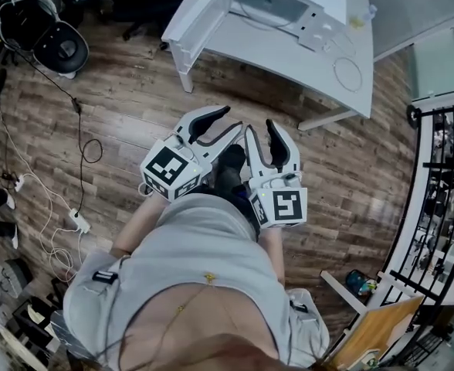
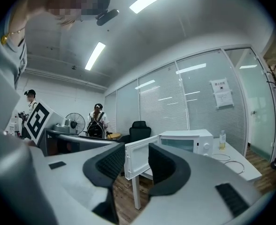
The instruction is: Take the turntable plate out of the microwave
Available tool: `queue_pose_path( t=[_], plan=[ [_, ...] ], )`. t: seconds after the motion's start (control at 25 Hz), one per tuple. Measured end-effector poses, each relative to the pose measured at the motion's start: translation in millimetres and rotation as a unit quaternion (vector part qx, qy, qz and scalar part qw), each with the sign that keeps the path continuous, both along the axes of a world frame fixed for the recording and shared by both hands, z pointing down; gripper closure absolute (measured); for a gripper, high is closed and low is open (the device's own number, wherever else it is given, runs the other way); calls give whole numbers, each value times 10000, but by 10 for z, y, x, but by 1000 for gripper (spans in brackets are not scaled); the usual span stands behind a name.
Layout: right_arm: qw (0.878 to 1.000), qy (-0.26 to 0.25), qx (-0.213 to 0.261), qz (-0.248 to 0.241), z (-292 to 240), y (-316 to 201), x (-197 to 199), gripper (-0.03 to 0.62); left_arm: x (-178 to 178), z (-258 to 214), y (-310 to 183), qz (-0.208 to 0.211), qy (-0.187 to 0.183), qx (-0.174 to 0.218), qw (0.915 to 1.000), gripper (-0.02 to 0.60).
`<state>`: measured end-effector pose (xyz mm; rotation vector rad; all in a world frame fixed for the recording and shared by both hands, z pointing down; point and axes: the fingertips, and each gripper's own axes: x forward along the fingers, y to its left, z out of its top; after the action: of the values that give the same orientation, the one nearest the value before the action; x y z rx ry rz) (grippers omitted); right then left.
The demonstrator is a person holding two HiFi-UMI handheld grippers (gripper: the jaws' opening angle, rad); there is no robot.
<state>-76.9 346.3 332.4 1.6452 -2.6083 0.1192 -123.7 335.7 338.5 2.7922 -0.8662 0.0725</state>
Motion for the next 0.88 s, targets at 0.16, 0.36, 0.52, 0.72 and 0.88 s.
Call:
queue_pose_path(
  t=[0.16,0.36,0.52,0.72,0.88],
  plan=[
    [10000,9,-10,-18,23,-316,137,433,115,-10,-311,-22,3,18,10000,431],
    [9999,7,0,-143,-1,-796,268,433,286,-38,-761,-71,-35,15,10000,431],
    [9995,-49,49,-309,-78,-1118,316,433,359,-105,-1069,-157,-64,40,9998,431],
    [9990,-128,11,-426,-121,-1420,461,433,498,-135,-1382,-274,-27,-46,9996,431],
    [9988,-157,-15,-471,-141,-1631,603,433,623,-131,-1602,-369,-68,-66,9993,431]
  ],
)
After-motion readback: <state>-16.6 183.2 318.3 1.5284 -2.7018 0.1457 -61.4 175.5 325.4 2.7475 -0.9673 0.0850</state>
